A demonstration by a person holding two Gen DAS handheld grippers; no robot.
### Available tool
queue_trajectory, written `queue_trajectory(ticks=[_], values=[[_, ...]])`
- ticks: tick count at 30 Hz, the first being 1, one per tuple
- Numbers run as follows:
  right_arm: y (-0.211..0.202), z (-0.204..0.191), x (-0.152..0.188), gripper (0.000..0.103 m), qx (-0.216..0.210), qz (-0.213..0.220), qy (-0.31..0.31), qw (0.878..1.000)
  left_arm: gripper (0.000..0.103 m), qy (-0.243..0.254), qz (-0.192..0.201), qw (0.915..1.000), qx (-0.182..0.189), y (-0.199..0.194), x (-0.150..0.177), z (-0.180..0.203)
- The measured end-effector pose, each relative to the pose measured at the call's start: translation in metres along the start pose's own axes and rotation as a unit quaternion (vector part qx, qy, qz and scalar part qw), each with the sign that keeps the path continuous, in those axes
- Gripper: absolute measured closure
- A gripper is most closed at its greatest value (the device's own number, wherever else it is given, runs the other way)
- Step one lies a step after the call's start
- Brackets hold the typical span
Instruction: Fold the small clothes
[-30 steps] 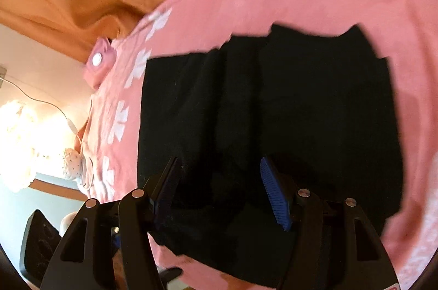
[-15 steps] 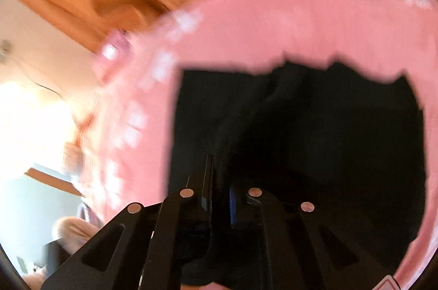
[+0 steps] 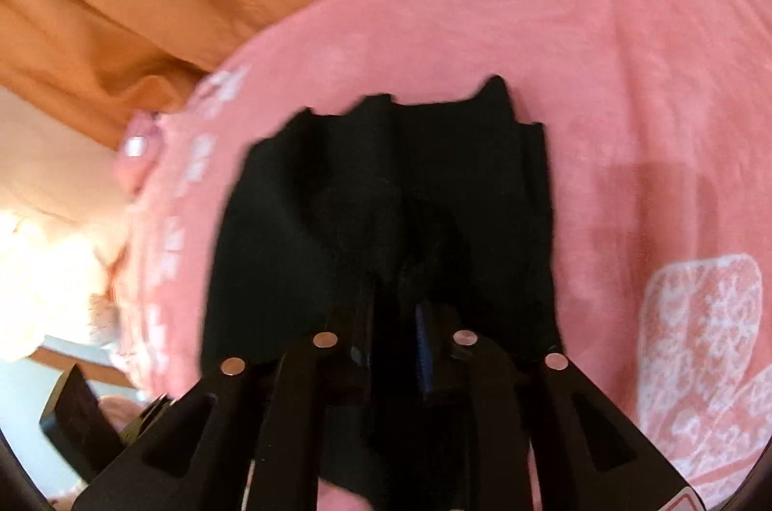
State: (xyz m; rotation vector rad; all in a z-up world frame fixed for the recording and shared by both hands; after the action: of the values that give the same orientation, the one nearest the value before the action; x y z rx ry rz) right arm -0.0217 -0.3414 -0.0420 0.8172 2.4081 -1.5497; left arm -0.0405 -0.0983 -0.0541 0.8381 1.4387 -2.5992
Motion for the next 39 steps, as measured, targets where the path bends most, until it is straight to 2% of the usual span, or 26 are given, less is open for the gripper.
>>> queue_trajectory(ticks=[2,5,7,8,10,12,13,14,15,17,18,19,20,24,25,27,28,31,32,33,34,35,37,38,39], values=[[0.005,0.002,0.001,0.053,-0.01,0.0,0.005,1.0,0.036,-0.011,0.01,0.9999,0.006,-0.003,-0.005,0.0],[0.024,-0.002,0.0,0.054,-0.014,-0.023,-0.002,1.0,0.036,-0.023,0.042,0.9983,0.033,-0.02,-0.011,0.01],[0.03,-0.007,0.0,0.067,0.004,-0.022,-0.018,1.0,0.036,-0.022,0.058,0.997,0.046,-0.027,-0.016,0.016],[0.027,-0.012,-0.002,0.088,0.008,-0.019,-0.03,0.999,0.036,-0.021,0.064,0.9965,0.05,-0.03,-0.017,0.017],[0.008,-0.034,-0.013,0.092,-0.007,0.015,-0.052,0.999,0.036,-0.027,0.065,0.9957,0.06,-0.032,-0.019,0.018],[-0.025,-0.06,-0.023,0.094,-0.048,0.068,-0.077,0.994,0.036,-0.031,0.064,0.9944,0.078,-0.037,-0.015,0.019],[-0.05,-0.07,-0.026,0.094,-0.056,0.101,-0.099,0.988,0.036,-0.026,0.064,0.9943,0.082,-0.04,-0.012,0.019],[-0.059,-0.07,-0.026,0.094,-0.046,0.114,-0.108,0.987,0.033,-0.012,0.062,0.995,0.077,-0.04,-0.01,0.021],[-0.062,-0.055,-0.022,0.095,-0.005,0.108,-0.109,0.988,0.031,0.003,0.061,0.9961,0.064,-0.038,-0.005,0.021],[-0.036,-0.01,-0.004,0.095,0.098,0.032,-0.078,0.992,0.028,0.033,0.058,0.9977,0.01,-0.026,0.003,0.016],[-0.021,0.012,0.009,0.094,0.116,-0.007,-0.05,0.992,0.027,0.045,0.05,0.9976,-0.014,-0.019,0.007,0.012],[-0.004,0.03,0.024,0.094,0.106,-0.04,-0.019,0.993,0.026,0.056,0.035,0.9973,-0.034,-0.011,0.012,0.009],[-0.002,0.033,0.027,0.094,0.087,-0.038,-0.01,0.995,0.026,0.061,0.014,0.9964,-0.057,-0.003,0.018,0.002],[-0.028,0.024,0.028,0.085,0.066,-0.01,-0.02,0.998,0.026,0.043,-0.019,0.9969,-0.063,0.002,0.03,-0.01],[-0.033,0.021,0.029,0.082,0.062,-0.007,-0.019,0.998,0.027,0.043,-0.019,0.997,-0.062,0.001,0.03,-0.009],[-0.036,0.022,0.03,0.068,0.053,-0.004,-0.01,0.999,0.027,0.046,-0.012,0.9969,-0.063,-0.004,0.03,-0.008],[-0.036,0.024,0.028,0.066,0.052,-0.002,-0.007,0.999,0.027,0.042,-0.008,0.9974,-0.059,-0.007,0.031,-0.007],[-0.028,0.025,0.017,0.063,0.056,0.003,0.004,0.998,0.027,0.026,0.022,0.9994,0.003,-0.03,0.029,0.007],[-0.022,0.025,0.014,0.059,0.049,0.003,0.014,0.999,0.025,0.03,0.041,0.9979,0.039,-0.042,0.028,0.017],[-0.014,0.026,0.011,0.057,0.042,0.002,0.025,0.999,0.022,0.04,0.061,0.9957,0.056,-0.052,0.025,0.025],[-0.007,0.025,0.01,0.057,0.04,0.0,0.029,0.999,0.015,0.058,0.084,0.993,0.058,-0.059,0.022,0.033],[-0.002,0.021,0.008,0.06,0.046,0.001,0.027,0.999,0.015,0.068,0.095,0.9919,0.049,-0.06,0.02,0.036],[-0.008,0.005,-0.002,0.077,0.068,0.024,-0.015,0.997,0.015,0.071,0.1,0.9921,0.027,-0.05,0.016,0.035],[-0.019,-0.012,-0.009,0.089,0.065,0.045,-0.041,0.996,0.015,0.058,0.086,0.9946,0.009,-0.037,0.014,0.028],[-0.029,-0.026,-0.014,0.091,0.053,0.067,-0.057,0.995,0.015,0.048,0.068,0.9965,-0.006,-0.025,0.014,0.022]])
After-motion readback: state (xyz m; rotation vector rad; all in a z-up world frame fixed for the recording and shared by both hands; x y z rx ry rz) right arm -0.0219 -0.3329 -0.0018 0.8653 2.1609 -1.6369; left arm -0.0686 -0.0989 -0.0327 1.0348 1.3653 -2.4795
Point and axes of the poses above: each gripper's, at about its wrist camera, not at the fingertips, and y roughly the way its jaws point, z to its right, x to its underside, the point moved 7 cm from there along y, roughly the way its jaws point, and after that the axes turned 12 degrees about -y, right-handed, at the moved point
